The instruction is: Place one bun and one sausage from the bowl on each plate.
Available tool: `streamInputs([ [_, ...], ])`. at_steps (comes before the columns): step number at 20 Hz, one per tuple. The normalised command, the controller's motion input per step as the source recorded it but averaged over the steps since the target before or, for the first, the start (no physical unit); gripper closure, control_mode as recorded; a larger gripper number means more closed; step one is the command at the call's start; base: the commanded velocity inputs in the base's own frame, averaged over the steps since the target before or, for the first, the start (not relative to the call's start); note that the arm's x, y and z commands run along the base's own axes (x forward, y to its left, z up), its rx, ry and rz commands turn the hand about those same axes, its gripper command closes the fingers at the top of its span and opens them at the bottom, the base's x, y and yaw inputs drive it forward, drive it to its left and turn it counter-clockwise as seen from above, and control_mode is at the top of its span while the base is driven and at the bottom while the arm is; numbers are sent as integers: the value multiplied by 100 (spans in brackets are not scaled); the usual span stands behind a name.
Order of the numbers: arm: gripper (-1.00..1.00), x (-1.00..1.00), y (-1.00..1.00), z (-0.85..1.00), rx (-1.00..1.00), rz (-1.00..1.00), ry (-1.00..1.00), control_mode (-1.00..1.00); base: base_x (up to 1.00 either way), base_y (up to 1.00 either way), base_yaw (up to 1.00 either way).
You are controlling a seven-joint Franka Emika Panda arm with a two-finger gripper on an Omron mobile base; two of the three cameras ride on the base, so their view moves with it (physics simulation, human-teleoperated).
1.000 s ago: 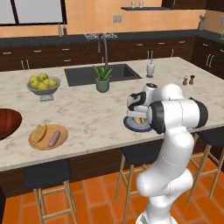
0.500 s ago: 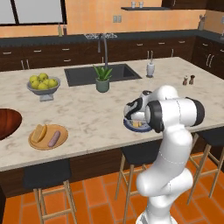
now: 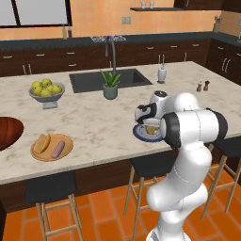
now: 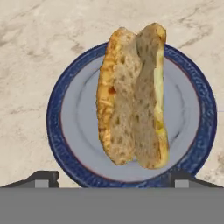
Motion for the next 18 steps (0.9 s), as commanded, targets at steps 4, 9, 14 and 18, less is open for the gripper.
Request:
streamInputs([
  [4,-100,-91,0,98,0,-5,0,-100,0,0,0],
  [9,-100,-100,33,100,0,-3,0,-100,0,0,0],
  [14,-100,-100,55,89,0,0,5,-100,0,0,0],
  [18,-100,-87,38,62,2,0,17,-100,0,0,0],
])
